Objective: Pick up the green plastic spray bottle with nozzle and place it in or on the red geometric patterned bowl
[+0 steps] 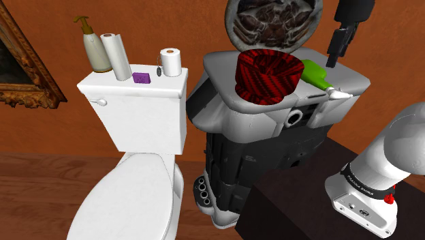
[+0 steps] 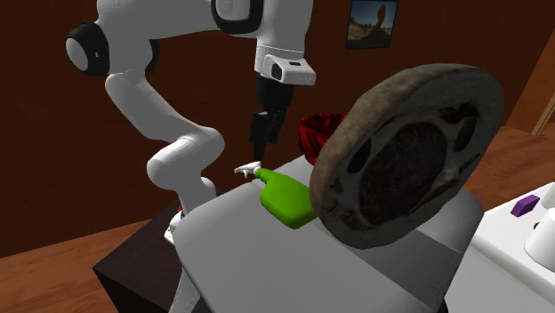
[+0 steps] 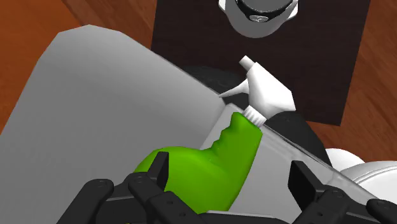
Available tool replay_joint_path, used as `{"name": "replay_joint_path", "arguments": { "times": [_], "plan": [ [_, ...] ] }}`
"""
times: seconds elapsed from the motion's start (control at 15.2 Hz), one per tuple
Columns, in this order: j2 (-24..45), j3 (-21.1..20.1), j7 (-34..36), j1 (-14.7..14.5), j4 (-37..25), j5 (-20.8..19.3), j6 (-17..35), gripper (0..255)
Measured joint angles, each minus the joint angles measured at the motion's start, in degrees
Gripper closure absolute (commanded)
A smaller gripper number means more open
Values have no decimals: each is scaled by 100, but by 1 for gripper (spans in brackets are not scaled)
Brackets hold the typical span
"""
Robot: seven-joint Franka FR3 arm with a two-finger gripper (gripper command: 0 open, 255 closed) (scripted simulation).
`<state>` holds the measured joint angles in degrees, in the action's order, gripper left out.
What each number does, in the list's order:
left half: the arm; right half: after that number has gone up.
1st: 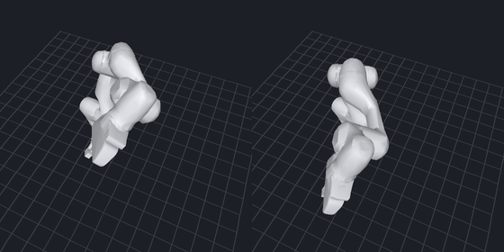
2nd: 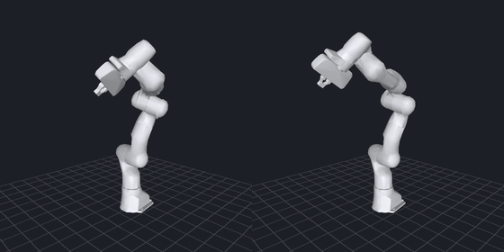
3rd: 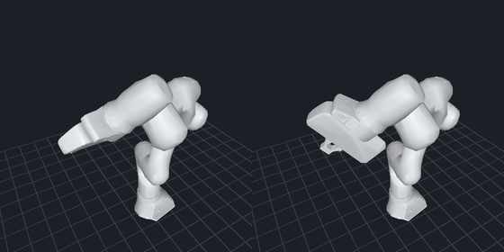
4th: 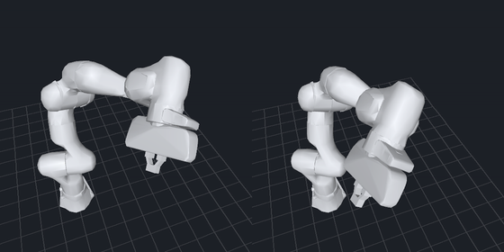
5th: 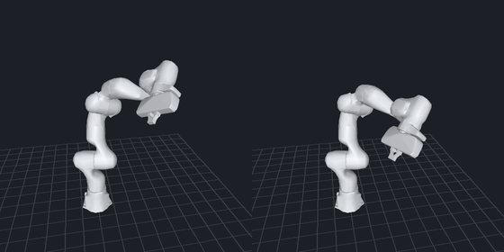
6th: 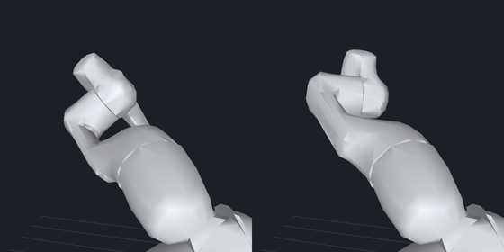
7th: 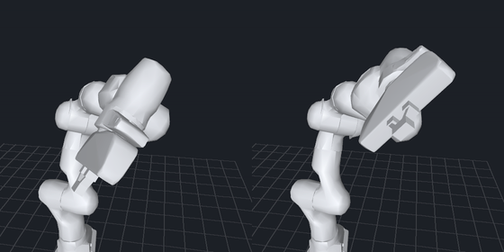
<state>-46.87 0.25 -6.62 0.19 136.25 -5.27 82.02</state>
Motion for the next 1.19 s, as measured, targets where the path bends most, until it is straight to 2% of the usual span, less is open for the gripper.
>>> {"name": "replay_joint_path", "arguments": {
  "times": [0.13, 0.26, 0.4, 0.79, 1.19],
  "plan": [
    [-219, -17, 193, 75, 202, 85, 130, 0],
    [-921, -129, 941, 321, 912, 394, 676, 0],
    [-1249, -184, 1290, 435, 1315, 535, 999, 0],
    [-1459, -211, 1414, 471, 1887, 593, 1446, 0],
    [-1461, -211, 1415, 472, 1951, 593, 1511, 0]
  ]
}}
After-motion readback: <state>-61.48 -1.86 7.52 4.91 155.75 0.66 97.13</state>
